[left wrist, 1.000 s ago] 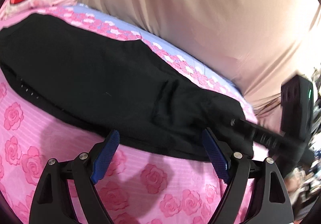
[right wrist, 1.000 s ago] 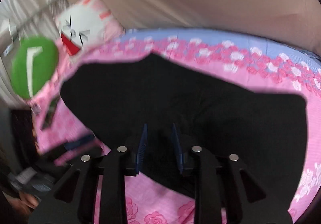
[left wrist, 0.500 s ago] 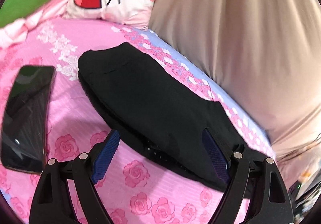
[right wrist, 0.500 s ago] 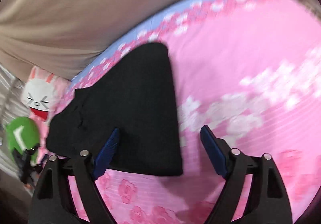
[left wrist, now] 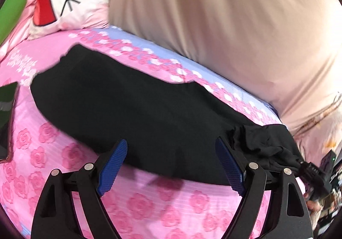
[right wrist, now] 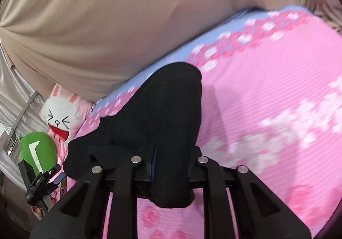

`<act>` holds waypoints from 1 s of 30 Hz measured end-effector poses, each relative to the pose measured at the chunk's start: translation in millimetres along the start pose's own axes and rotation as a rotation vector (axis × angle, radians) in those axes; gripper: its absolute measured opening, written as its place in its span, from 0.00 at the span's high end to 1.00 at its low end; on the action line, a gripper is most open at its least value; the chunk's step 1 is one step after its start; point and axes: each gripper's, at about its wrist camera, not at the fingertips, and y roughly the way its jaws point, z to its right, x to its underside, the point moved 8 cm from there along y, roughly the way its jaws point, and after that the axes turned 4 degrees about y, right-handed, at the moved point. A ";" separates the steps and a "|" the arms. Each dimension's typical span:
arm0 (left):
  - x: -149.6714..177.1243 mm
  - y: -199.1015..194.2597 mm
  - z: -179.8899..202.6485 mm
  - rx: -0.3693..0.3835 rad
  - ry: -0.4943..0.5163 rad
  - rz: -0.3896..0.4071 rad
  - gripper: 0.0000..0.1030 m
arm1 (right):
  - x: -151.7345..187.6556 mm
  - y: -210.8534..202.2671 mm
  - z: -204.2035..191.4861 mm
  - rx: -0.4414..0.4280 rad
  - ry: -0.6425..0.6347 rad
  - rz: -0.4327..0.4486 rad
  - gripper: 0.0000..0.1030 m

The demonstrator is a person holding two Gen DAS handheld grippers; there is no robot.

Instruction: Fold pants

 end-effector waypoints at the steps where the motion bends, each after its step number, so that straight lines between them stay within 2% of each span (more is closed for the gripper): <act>1: 2.2 2.8 7.0 0.006 0.014 -0.008 0.21 | -3.4 -6.8 9.7 0.023 0.012 0.015 0.84; 4: 13.4 16.4 20.7 0.028 0.030 -0.049 0.21 | -2.6 -33.8 51.8 0.110 0.058 0.043 0.83; 6: 22.7 28.7 27.4 0.030 0.041 -0.079 0.21 | 7.5 -44.2 79.5 0.176 0.073 0.028 0.76; 7: 26.9 33.5 29.9 0.031 0.042 -0.092 0.21 | 12.5 -45.8 85.6 0.226 0.063 0.019 0.69; 8: 30.9 39.8 31.3 0.027 0.036 -0.103 0.21 | 14.2 -56.6 91.1 0.325 0.035 0.061 0.67; 9: 31.4 41.8 30.5 0.016 0.033 -0.099 0.21 | 12.6 -65.5 86.0 0.384 -0.004 0.103 0.64; 10: 30.6 42.4 30.2 0.010 0.030 -0.092 0.21 | 10.6 -74.8 76.4 0.407 -0.047 0.138 0.55; 11: 28.9 41.6 29.5 0.014 0.020 -0.087 0.21 | 7.3 -84.2 58.3 0.394 -0.098 0.172 0.39; 13: 27.5 38.9 26.9 0.023 0.004 -0.085 0.21 | 9.7 -85.5 18.1 0.324 -0.200 0.167 0.23; 15: 26.9 34.4 18.1 0.003 -0.005 -0.079 0.21 | 30.3 -62.8 -26.6 0.251 -0.343 0.061 0.23; 18: 25.5 25.6 3.6 -0.004 -0.037 -0.074 0.21 | 73.8 -16.2 -69.7 0.184 -0.484 -0.089 0.23; 20: 23.6 17.4 -6.5 -0.006 -0.058 -0.069 0.21 | 99.5 15.6 -81.9 0.217 -0.580 -0.162 0.23; 22: 20.1 8.5 -20.6 -0.014 -0.078 -0.059 0.21 | 110.8 33.1 -81.3 0.271 -0.643 -0.175 0.23; 23: 18.3 4.7 -27.1 -0.018 -0.085 -0.055 0.21 | 114.2 42.6 -80.6 0.287 -0.667 -0.186 0.37; 24: 16.1 -0.2 -36.3 -0.023 -0.095 -0.049 0.21 | 113.3 46.3 -78.9 0.292 -0.662 -0.188 0.46; 26: 12.7 -6.2 -49.2 -0.028 -0.115 -0.038 0.21 | 93.8 40.4 -74.9 0.297 -0.594 -0.170 0.76; 28: 9.5 -12.2 -65.6 -0.039 -0.145 -0.024 0.21 | 68.6 29.5 -82.5 0.257 -0.505 -0.112 0.79; 30: 7.4 -15.9 -80.0 -0.038 -0.182 -0.014 0.21 | 37.7 10.8 -100.0 0.226 -0.460 -0.014 0.80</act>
